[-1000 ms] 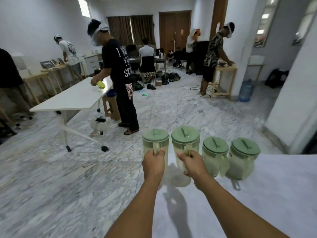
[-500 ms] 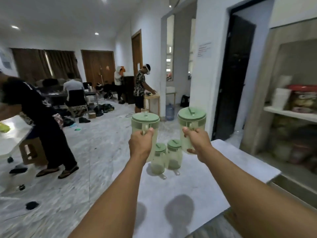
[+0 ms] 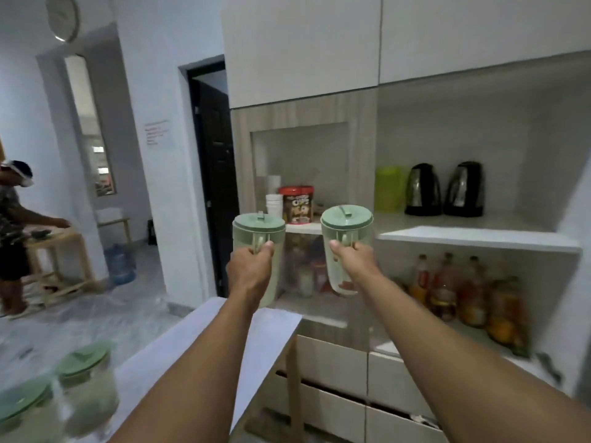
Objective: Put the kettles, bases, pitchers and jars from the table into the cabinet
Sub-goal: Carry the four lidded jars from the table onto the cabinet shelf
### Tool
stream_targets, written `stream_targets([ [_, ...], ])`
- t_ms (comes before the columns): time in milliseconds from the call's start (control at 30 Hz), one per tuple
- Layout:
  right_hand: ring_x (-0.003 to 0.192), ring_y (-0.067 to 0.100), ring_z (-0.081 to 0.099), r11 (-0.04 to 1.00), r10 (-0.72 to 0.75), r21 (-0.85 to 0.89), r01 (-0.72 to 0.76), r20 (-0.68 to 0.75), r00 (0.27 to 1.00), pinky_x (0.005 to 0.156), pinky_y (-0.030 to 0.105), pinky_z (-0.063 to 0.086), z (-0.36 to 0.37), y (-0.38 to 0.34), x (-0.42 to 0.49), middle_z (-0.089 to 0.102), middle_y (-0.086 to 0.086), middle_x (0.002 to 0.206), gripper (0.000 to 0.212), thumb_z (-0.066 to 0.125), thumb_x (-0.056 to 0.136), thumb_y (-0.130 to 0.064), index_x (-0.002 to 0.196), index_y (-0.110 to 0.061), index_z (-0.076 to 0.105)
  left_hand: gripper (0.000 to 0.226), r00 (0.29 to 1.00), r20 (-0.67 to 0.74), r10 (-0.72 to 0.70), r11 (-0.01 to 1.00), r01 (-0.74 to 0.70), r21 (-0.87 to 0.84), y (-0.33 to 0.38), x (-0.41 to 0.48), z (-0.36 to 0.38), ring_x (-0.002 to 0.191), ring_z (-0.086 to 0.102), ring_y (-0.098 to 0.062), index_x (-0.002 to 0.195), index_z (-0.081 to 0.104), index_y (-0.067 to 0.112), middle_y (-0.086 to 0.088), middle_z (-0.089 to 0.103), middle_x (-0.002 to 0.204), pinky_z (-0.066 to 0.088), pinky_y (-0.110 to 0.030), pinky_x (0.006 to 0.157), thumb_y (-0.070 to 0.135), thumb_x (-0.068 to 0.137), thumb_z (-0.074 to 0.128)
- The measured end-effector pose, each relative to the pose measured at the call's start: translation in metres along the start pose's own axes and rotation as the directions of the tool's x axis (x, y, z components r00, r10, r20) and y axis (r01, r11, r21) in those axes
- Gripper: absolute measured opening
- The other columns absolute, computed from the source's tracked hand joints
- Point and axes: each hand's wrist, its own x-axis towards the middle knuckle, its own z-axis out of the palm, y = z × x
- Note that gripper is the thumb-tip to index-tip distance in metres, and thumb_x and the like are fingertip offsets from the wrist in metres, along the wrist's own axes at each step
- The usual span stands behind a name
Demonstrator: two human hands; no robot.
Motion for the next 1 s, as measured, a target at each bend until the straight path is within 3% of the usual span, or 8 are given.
stream_targets([
  [167, 0.120, 0.030, 0.057, 1.000, 0.023, 0.010, -0.021, -0.151, 0.988, 0.090, 0.047, 0.054, -0.125, 0.007, 0.097, 0.062, 0.011, 0.129, 0.047, 0.064, 0.093, -0.030, 0.134, -0.011, 0.055, 0.041, 0.974, 0.217, 0.066, 0.993, -0.043, -0.109, 0.034, 0.013, 0.172, 0.086, 0.067, -0.030, 0.090, 0.071, 0.006, -0.014, 0.072, 0.096, 0.056, -0.038, 0.077, 0.045, 0.086, 0.058],
  [300, 0.117, 0.034, 0.057, 0.998, 0.023, -0.056, -0.040, -0.284, 0.958, 0.073, 0.040, 0.055, -0.217, 0.004, 0.173, 0.062, 0.013, 0.129, 0.050, 0.065, 0.091, -0.035, 0.133, -0.010, 0.055, 0.037, 0.944, 0.319, 0.086, 0.986, -0.034, -0.164, 0.071, 0.021, 0.299, 0.088, 0.066, -0.029, 0.093, 0.070, 0.005, -0.011, 0.070, 0.094, 0.049, -0.032, 0.073, 0.040, 0.090, 0.058],
  [500, 0.115, 0.031, 0.058, 0.995, 0.046, -0.062, -0.077, -0.400, 0.915, 0.088, 0.050, 0.057, -0.310, 0.006, 0.269, 0.063, 0.010, 0.125, 0.046, 0.061, 0.093, -0.036, 0.131, -0.011, 0.054, 0.034, 0.878, 0.469, 0.098, 0.975, 0.011, -0.223, 0.105, 0.040, 0.454, 0.076, 0.058, -0.023, 0.092, 0.068, 0.006, -0.005, 0.062, 0.081, 0.043, -0.029, 0.066, 0.039, 0.090, 0.057],
  [633, 0.108, 0.027, 0.056, 0.997, 0.024, -0.051, -0.053, -0.447, 0.894, 0.087, 0.048, 0.057, -0.349, 0.007, 0.333, 0.063, 0.010, 0.124, 0.042, 0.057, 0.097, -0.036, 0.131, -0.012, 0.052, 0.035, 0.830, 0.547, 0.108, 0.976, 0.017, -0.218, 0.112, 0.061, 0.543, 0.073, 0.056, -0.022, 0.091, 0.066, 0.006, -0.003, 0.058, 0.075, 0.041, -0.028, 0.062, 0.038, 0.092, 0.054],
  [733, 0.111, 0.025, 0.057, 1.000, -0.001, -0.025, -0.013, -0.494, 0.870, 0.090, 0.050, 0.057, -0.369, 0.010, 0.382, 0.063, 0.010, 0.122, 0.040, 0.055, 0.098, -0.034, 0.133, -0.014, 0.052, 0.037, 0.815, 0.569, 0.106, 0.972, 0.037, -0.234, 0.110, 0.084, 0.609, 0.082, 0.063, -0.027, 0.097, 0.067, 0.005, -0.007, 0.062, 0.082, 0.046, -0.031, 0.069, 0.039, 0.093, 0.053],
  [833, 0.114, 0.024, 0.060, 0.999, 0.001, -0.040, -0.026, -0.533, 0.846, 0.087, 0.049, 0.057, -0.386, 0.010, 0.430, 0.060, 0.007, 0.118, 0.041, 0.053, 0.099, -0.035, 0.134, -0.014, 0.050, 0.040, 0.810, 0.579, 0.097, 0.979, 0.029, -0.204, 0.115, 0.107, 0.670, 0.087, 0.062, -0.029, 0.102, 0.066, 0.002, -0.010, 0.063, 0.090, 0.042, -0.030, 0.071, 0.039, 0.096, 0.050],
  [1000, 0.111, 0.034, 0.061, 0.988, 0.051, -0.084, -0.129, -0.608, 0.792, 0.077, 0.042, 0.057, -0.424, 0.008, 0.510, 0.064, 0.015, 0.121, 0.050, 0.051, 0.095, -0.044, 0.131, -0.009, 0.052, 0.046, 0.823, 0.568, -0.010, 0.993, 0.076, -0.093, 0.141, 0.138, 0.753, 0.115, 0.058, -0.039, 0.119, 0.060, -0.008, -0.026, 0.062, 0.124, 0.046, -0.035, 0.088, 0.031, 0.098, 0.048],
])
